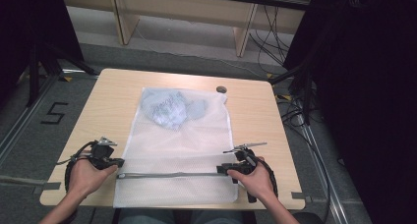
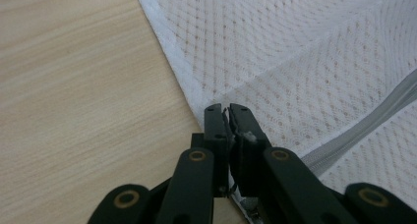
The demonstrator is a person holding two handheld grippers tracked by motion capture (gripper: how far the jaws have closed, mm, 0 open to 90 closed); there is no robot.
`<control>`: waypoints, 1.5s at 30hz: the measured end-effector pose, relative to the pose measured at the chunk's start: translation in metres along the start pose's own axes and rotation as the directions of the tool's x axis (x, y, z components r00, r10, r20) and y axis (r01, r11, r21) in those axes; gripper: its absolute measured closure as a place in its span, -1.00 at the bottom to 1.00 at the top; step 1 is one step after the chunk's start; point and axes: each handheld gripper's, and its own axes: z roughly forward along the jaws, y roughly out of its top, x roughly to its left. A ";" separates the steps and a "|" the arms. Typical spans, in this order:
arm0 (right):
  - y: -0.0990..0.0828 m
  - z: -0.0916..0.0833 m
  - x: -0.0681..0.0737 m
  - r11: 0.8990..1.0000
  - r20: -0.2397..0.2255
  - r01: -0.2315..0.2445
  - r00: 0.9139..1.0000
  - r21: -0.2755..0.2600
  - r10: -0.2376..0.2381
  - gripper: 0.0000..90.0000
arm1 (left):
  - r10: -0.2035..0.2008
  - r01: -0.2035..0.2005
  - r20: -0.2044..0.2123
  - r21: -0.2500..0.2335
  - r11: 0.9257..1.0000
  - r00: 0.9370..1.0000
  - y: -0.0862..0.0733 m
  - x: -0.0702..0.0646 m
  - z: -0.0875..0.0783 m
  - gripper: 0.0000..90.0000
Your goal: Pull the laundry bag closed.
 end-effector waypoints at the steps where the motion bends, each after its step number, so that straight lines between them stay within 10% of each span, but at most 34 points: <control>1: 0.001 0.000 0.001 1.000 -0.008 0.002 1.000 0.002 -0.002 0.50 | 0.003 -0.003 -0.002 0.008 1.000 1.000 0.000 0.000 0.000 0.91; 18: 0.017 0.027 0.057 0.988 -0.117 0.156 0.981 0.011 -0.154 0.58 | -0.016 0.017 -0.029 0.018 1.000 0.999 0.000 -0.006 -0.003 0.96; 30: 0.027 0.059 0.097 0.981 -0.174 0.172 0.972 0.088 -0.155 0.58 | -0.039 0.039 -0.005 0.048 0.998 0.999 -0.003 -0.009 -0.004 0.99; 45: 0.029 0.079 0.112 0.971 -0.195 0.223 0.960 0.084 -0.203 0.57 | -0.022 0.022 -0.003 0.128 0.992 1.000 -0.004 -0.011 -0.002 0.99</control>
